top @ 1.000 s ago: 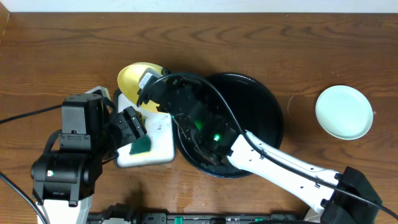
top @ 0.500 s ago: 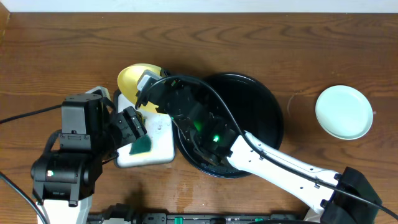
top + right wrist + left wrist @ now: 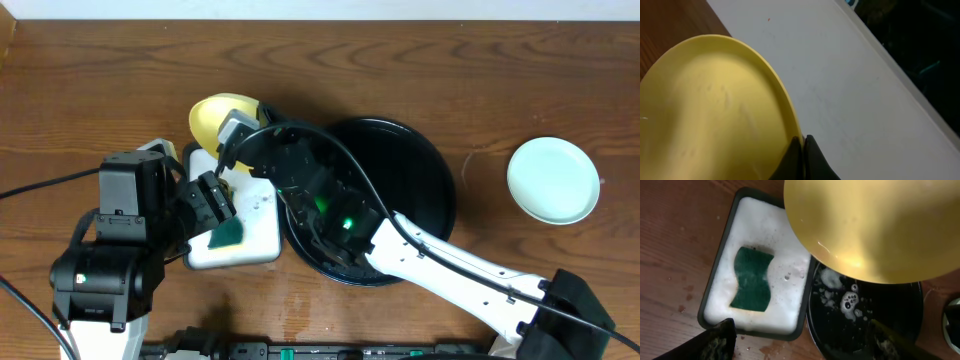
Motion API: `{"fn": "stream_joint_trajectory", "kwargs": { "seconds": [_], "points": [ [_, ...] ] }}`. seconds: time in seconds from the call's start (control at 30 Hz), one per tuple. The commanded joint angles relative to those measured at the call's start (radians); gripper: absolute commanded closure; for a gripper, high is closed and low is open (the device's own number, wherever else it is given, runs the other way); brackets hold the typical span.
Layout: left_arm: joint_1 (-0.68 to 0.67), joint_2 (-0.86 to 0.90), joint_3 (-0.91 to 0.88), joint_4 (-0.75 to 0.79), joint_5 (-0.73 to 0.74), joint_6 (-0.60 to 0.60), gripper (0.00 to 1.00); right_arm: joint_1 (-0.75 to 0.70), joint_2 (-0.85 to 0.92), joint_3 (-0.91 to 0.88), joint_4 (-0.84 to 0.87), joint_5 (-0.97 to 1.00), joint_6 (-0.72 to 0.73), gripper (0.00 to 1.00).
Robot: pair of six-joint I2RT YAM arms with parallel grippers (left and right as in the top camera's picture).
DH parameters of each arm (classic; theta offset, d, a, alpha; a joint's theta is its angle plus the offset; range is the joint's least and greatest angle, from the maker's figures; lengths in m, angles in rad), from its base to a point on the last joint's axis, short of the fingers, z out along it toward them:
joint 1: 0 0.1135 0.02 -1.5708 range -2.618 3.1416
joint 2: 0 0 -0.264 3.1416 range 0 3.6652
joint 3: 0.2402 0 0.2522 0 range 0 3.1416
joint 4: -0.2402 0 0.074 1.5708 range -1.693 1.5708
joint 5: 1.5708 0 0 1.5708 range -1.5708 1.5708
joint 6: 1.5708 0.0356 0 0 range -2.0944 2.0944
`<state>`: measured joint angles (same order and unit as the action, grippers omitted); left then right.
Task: Clean dirty plates on tray and stack at the side
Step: 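Hold the yellow plate tilted upright over the tray's left edge to drain, then carry the yellow plate right and set it on the green plate stack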
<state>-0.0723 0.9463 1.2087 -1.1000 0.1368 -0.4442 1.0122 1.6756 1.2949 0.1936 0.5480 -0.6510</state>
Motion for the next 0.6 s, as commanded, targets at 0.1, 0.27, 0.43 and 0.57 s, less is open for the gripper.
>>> {"fn": "stream_joint_trajectory", "kwargs": {
  "seconds": [0.1, 0.27, 0.43, 0.57],
  "points": [
    [0.005, 0.0, 0.02, -0.004, 0.009, 0.006, 0.17, 0.023, -0.021, 0.013, 0.011, -0.011, -0.056, 0.99],
    [0.005, 0.0, 0.02, -0.004, 0.009, 0.006, 0.17, 0.022, -0.021, 0.013, -0.008, 0.01, -0.005, 0.99],
    [0.005, 0.0, 0.02, -0.004, 0.009, 0.006, 0.17, 0.022, -0.027, 0.013, -0.031, -0.014, 0.095, 0.99],
    [0.005, 0.0, 0.02, -0.004, 0.009, 0.006, 0.17, 0.014, -0.027, 0.013, -0.026, 0.035, 0.194, 0.99]
  ]
}}
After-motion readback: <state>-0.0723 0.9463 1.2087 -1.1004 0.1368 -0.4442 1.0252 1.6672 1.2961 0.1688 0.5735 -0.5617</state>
